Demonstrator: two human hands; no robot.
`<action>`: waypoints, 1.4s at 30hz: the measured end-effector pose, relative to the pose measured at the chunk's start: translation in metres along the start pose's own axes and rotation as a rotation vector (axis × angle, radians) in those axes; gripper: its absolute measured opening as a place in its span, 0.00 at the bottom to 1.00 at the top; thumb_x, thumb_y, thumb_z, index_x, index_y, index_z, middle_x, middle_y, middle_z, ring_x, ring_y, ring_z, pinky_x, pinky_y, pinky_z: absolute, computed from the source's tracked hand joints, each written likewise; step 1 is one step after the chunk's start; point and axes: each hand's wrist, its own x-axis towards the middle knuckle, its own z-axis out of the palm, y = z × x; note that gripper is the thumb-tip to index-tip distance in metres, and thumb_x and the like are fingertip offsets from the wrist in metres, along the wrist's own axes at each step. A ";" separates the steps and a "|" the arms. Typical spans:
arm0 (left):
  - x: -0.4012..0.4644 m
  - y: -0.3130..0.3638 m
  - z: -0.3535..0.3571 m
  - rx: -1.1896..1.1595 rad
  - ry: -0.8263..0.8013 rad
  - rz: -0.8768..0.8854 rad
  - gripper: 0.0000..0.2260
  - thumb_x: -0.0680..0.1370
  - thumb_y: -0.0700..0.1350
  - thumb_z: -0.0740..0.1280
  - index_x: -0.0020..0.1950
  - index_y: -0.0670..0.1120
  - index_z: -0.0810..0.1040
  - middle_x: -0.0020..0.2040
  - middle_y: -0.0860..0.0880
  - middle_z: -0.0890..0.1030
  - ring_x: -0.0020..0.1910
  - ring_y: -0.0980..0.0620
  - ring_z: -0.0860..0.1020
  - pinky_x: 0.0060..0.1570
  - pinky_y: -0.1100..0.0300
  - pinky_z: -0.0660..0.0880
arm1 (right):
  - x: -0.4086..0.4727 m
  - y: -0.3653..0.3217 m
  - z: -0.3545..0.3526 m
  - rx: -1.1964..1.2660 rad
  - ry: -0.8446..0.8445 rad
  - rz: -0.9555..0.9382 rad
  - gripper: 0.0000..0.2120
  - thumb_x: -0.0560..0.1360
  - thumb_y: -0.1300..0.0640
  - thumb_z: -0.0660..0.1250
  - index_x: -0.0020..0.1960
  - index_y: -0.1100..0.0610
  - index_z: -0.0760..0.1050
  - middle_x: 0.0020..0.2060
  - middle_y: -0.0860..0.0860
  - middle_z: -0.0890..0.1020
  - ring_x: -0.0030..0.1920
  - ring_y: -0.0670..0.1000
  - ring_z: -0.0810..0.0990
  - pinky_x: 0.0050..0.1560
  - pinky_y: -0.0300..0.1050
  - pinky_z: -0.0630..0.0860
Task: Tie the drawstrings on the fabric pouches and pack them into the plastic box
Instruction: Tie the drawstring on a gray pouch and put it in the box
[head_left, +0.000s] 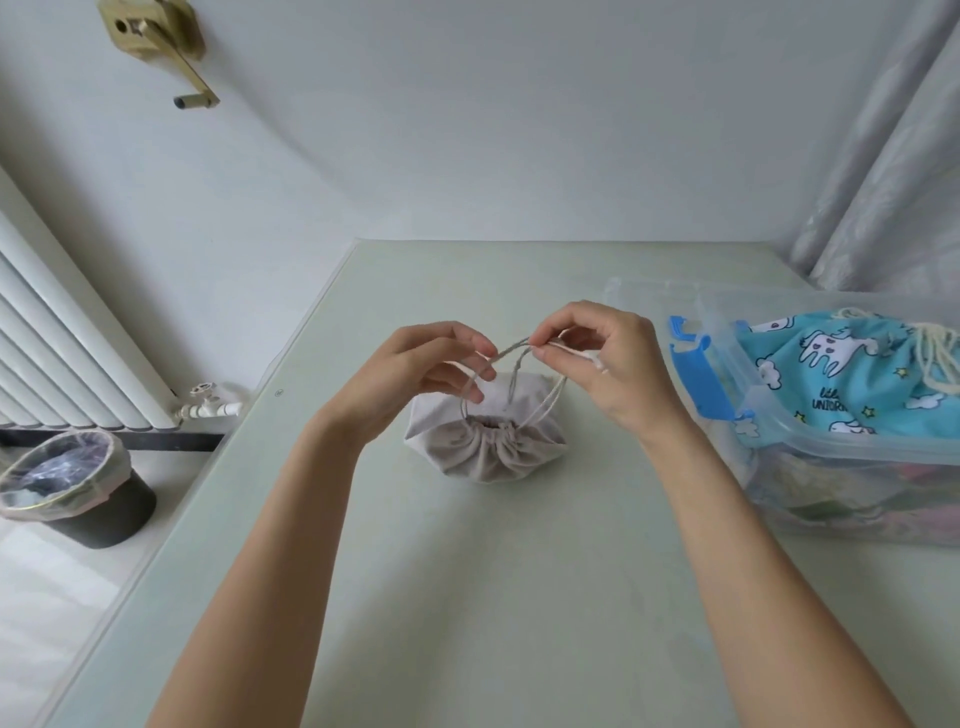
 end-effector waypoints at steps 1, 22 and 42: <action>0.000 0.000 0.002 -0.017 0.011 -0.029 0.11 0.81 0.40 0.56 0.51 0.42 0.79 0.41 0.44 0.83 0.33 0.48 0.80 0.37 0.64 0.75 | 0.000 0.000 0.000 -0.032 0.027 -0.049 0.06 0.69 0.65 0.72 0.39 0.56 0.80 0.36 0.50 0.82 0.37 0.52 0.80 0.43 0.45 0.78; 0.009 -0.009 -0.014 -0.473 0.367 0.154 0.08 0.80 0.39 0.58 0.41 0.43 0.72 0.57 0.47 0.80 0.59 0.48 0.78 0.58 0.57 0.75 | -0.001 0.008 -0.006 0.234 0.065 0.157 0.06 0.77 0.63 0.64 0.45 0.58 0.79 0.38 0.52 0.84 0.38 0.50 0.84 0.40 0.40 0.79; -0.078 -0.050 0.004 -0.175 0.509 -0.042 0.11 0.79 0.36 0.57 0.38 0.45 0.69 0.26 0.55 0.64 0.26 0.56 0.64 0.31 0.64 0.62 | -0.071 -0.004 -0.007 0.309 0.095 0.362 0.05 0.78 0.64 0.61 0.50 0.56 0.69 0.28 0.51 0.75 0.26 0.44 0.76 0.38 0.37 0.75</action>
